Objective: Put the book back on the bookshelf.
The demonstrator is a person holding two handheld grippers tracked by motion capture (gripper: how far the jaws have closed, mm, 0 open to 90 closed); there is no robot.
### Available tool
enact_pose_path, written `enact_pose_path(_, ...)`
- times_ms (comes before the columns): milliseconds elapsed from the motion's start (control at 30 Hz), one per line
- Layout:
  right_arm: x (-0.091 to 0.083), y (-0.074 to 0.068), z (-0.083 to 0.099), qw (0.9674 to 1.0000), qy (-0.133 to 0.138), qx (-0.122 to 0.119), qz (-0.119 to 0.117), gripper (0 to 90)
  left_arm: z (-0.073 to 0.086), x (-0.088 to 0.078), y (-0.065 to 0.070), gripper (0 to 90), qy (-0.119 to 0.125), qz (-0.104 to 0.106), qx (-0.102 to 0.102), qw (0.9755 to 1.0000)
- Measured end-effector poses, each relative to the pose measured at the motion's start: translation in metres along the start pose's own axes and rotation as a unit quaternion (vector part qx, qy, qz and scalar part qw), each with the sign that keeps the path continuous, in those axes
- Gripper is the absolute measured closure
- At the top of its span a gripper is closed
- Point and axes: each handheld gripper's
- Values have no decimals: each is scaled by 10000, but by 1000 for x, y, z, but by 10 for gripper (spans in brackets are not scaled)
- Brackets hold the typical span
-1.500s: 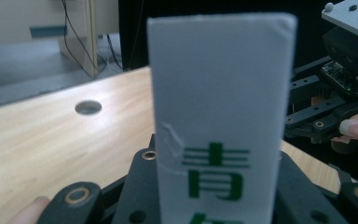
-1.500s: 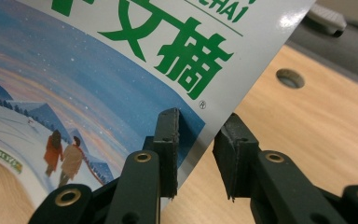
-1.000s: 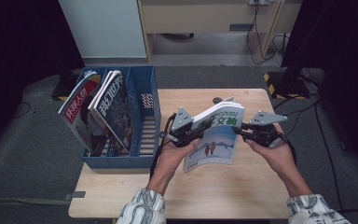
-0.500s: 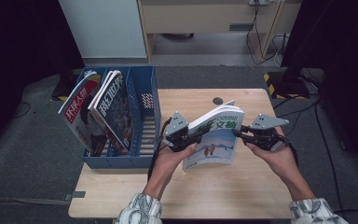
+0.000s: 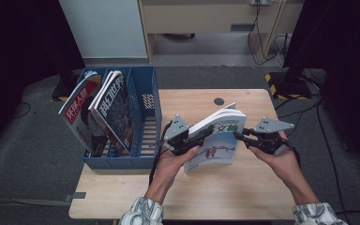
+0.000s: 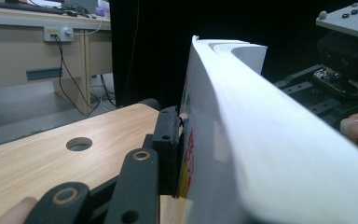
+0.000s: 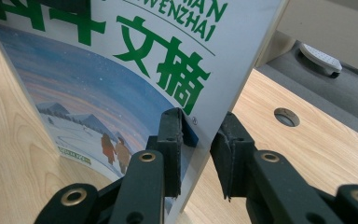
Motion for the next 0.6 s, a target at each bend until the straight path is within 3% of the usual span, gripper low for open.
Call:
enact_pose_path(333,-4,0,4,9998,131,96,-152,691,7,-7,4,670,216,69,58,9997)
enact_pose_path(600,-4,0,6,9997,167,80,-129,674,10,-8,7,671,274,59,110,9995)
Point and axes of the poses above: each handheld gripper's, and its own axes: x roughly forward along the jaws, z roughly out of its underside, y roughly to its right, and after that the axes turned 10 degrees about y, right-handed
